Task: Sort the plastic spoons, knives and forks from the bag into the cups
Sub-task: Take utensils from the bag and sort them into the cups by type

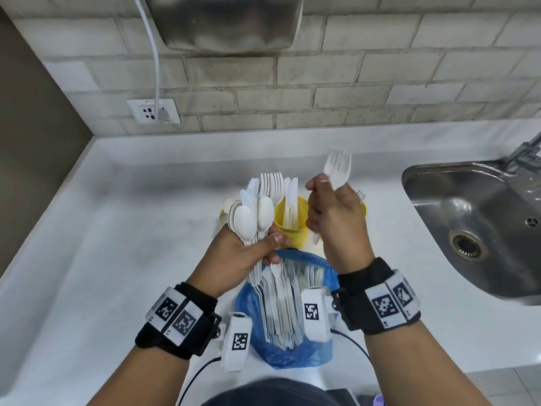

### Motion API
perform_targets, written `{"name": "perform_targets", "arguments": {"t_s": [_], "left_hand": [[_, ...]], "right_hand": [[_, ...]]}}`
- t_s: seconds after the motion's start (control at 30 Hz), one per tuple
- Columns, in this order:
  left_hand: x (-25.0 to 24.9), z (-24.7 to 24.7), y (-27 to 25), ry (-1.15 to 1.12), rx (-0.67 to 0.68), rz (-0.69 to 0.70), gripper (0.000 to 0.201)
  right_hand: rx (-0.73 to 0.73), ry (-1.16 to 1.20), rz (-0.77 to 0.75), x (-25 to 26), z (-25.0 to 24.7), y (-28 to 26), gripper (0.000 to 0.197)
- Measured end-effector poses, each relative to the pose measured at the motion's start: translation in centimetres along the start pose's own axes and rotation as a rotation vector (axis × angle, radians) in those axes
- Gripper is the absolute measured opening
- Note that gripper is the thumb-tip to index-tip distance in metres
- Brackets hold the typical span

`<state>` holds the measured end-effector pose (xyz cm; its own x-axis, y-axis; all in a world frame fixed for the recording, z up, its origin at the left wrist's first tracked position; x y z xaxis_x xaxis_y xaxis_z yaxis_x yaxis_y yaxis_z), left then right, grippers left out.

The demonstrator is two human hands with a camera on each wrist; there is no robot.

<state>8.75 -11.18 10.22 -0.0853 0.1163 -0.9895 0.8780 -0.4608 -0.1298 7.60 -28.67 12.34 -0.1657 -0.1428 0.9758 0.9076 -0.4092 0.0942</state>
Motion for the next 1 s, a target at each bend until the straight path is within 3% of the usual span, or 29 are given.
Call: {"name": "perform_targets", "arguments": {"t_s": [0.13, 0.3, 0.43, 0.57, 0.7, 0.8, 1.0], "left_hand": [[-0.1, -0.3, 0.0, 0.042, -0.024, 0.001, 0.007], [0.0, -0.4, -0.7, 0.072, -0.041, 0.012, 0.011], [-0.4, -0.8, -1.1, 0.123, -0.091, 0.036, 0.023], [-0.1, -1.5, -1.1, 0.199, -0.124, 0.037, 0.035], [0.2, -1.8, -1.1, 0.234, -0.184, 0.007, 0.019], [0.2, -1.7, -1.1, 0.248, -0.198, 0.009, 0.018], [0.5, -1.4, -1.0, 0.268, -0.197, -0.007, 0.016]], "right_hand": [[0.159, -0.095, -0.029, 0.3, 1.3, -1.3, 0.016], [0.265, -0.068, -0.043, 1.9, 2.2, -1.9, 0.026], [0.259, -0.166, -0.123, 1.8, 3.3, -1.6, 0.019], [0.247, -0.192, -0.124, 1.2, 4.1, -1.3, 0.025], [0.224, -0.263, -0.167, 1.0, 4.4, -1.2, 0.022], [0.215, -0.24, -0.164, 0.9, 4.3, -0.9, 0.011], [0.212, -0.368, -0.217, 0.4, 3.7, -0.6, 0.01]]}}
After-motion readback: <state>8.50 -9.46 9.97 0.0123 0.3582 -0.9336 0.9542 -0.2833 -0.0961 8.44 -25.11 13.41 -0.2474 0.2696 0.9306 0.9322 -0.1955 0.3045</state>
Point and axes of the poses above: each hand's wrist, its own y-axis towards the middle knuckle, its own z-axis out of the palm, x = y × z, the point moved 1 cm from there along y, towards the middle knuckle, and after that the axes turned 5 degrees about -z, right-handed, at the moved point
